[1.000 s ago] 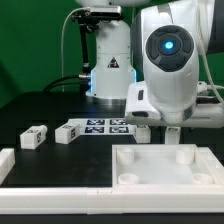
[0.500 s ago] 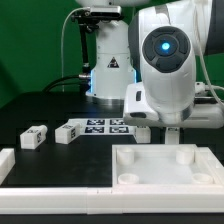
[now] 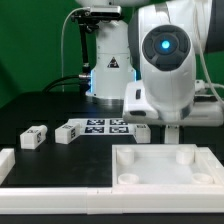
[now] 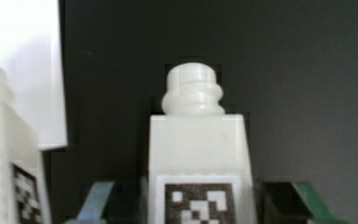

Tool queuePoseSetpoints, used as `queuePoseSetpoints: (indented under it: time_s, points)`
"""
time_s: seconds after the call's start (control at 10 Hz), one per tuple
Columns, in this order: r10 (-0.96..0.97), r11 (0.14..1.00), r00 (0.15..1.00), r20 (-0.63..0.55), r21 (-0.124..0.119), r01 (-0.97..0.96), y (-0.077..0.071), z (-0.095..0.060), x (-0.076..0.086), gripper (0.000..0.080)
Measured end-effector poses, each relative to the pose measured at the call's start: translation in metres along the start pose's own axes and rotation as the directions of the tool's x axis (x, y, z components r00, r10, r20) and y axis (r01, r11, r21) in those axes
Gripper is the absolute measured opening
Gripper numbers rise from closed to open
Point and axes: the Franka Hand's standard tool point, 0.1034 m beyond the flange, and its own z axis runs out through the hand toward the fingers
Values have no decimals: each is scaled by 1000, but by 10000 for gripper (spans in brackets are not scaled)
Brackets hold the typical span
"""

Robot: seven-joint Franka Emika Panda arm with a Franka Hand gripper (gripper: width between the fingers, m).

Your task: Assemble one leg

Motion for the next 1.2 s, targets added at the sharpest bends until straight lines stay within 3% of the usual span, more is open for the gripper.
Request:
queuePoseSetpoints:
  time_s: [0.3,0.5,0.6,0.7,0.9,1.0,1.2]
  points:
    - [-21,1000,1000,6,-7,21,-4,-37,-32,287]
    - [-61,998,997,-38,-2,61,-6,-52,-33,288]
    - [-60,998,998,-37,-3,60,-6,-51,-34,288]
    - [-60,998,997,-55,-1,60,-7,-51,-31,288]
    - [-62,998,972,-227,3,64,-8,-55,-24,288]
    - [-84,996,940,-332,-1,88,-6,-59,-10,288]
    - [-116,992,857,-501,-17,124,-3,-79,5,288]
